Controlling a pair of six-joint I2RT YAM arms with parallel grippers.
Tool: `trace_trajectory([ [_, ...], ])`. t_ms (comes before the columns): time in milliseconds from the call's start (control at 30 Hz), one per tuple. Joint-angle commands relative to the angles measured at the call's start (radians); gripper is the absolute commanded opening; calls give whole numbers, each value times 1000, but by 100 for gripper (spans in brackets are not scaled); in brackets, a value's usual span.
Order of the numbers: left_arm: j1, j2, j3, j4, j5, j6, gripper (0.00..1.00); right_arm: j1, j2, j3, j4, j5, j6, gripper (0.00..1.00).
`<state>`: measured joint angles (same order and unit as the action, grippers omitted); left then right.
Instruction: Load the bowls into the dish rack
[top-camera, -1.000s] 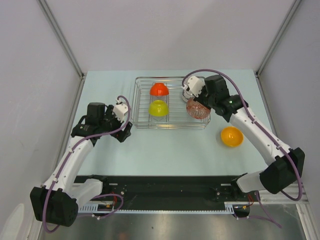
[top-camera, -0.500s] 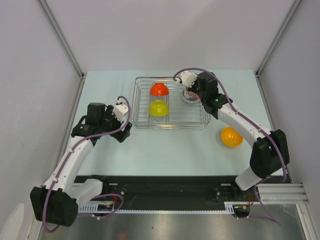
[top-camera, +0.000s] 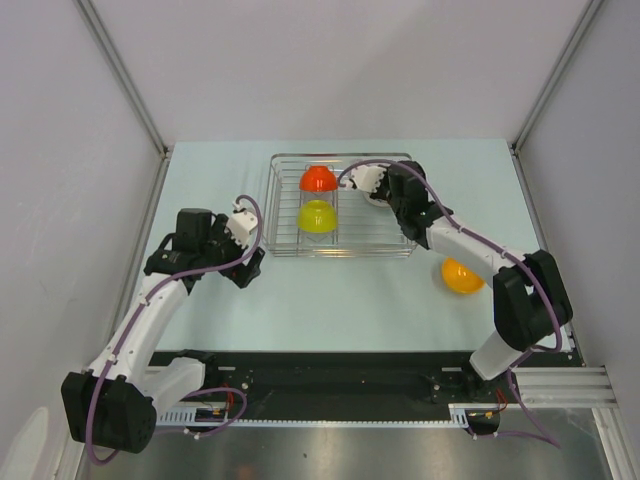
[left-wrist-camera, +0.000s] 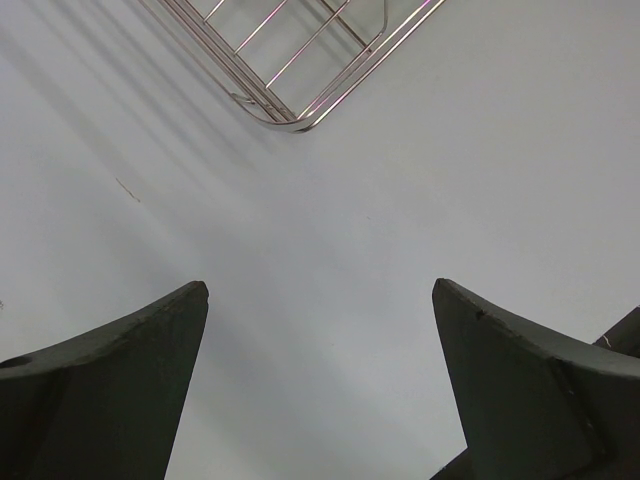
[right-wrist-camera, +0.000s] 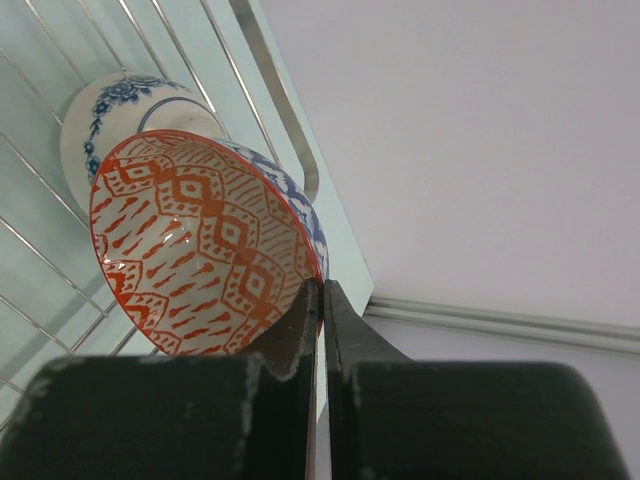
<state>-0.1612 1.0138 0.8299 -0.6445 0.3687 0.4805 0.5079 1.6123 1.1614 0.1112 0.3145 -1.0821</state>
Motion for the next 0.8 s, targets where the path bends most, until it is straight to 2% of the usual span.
trace_trajectory([
  [0, 6, -15, -5, 25, 1, 15, 100, 15, -5, -19, 133, -15, -77, 0],
  [267, 5, -14, -5, 28, 3, 15, 100, 46, 27, -75, 166, -11, -171, 0],
  [767, 6, -15, -15, 34, -1, 21, 99, 76, 93, -140, 344, 20, -351, 0],
])
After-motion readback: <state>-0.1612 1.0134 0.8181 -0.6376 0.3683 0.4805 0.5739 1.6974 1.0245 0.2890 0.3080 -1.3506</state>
